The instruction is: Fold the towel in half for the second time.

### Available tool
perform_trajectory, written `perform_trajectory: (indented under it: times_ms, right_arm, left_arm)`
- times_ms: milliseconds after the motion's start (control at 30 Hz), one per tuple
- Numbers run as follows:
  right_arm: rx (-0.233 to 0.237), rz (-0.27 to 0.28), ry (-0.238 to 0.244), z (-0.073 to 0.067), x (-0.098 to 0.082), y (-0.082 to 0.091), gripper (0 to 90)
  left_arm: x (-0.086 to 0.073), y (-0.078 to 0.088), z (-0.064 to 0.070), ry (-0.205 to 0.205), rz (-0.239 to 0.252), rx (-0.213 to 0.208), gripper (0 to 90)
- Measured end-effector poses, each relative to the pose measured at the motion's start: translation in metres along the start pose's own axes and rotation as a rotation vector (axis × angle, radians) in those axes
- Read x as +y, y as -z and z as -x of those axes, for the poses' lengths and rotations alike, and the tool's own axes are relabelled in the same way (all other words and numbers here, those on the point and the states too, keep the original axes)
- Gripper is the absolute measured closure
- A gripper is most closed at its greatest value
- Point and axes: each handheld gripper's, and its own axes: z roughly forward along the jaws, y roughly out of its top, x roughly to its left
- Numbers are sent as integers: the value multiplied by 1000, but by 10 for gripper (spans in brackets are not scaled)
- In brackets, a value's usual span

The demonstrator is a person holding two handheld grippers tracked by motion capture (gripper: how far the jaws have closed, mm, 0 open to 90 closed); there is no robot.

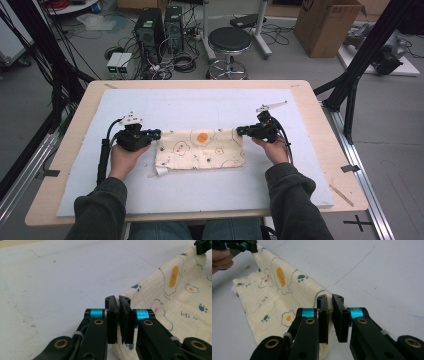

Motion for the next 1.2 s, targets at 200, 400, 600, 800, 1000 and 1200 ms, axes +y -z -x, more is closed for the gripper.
perform_trajectory:
  times_ms: [200,400,600,800,1000,1200]
  right_arm:
    - [15,7,12,-5,0,5,837]
    - [28,14,20,-8,-5,6,837]
    - [33,19,25,-12,-8,9,837]
    - [44,26,42,-16,-6,12,837]
    - [47,30,57,-22,-6,17,837]
    - [48,28,69,-25,-10,18,837]
  left_arm:
    - [-3,4,2,6,19,-15,850]
    - [-8,8,2,9,31,-25,850]
    - [-8,12,4,4,39,-34,850]
    - [-10,15,5,3,43,-39,849]
    - [-11,17,9,-14,44,-48,846]
    - [-15,20,13,-23,42,-54,841]
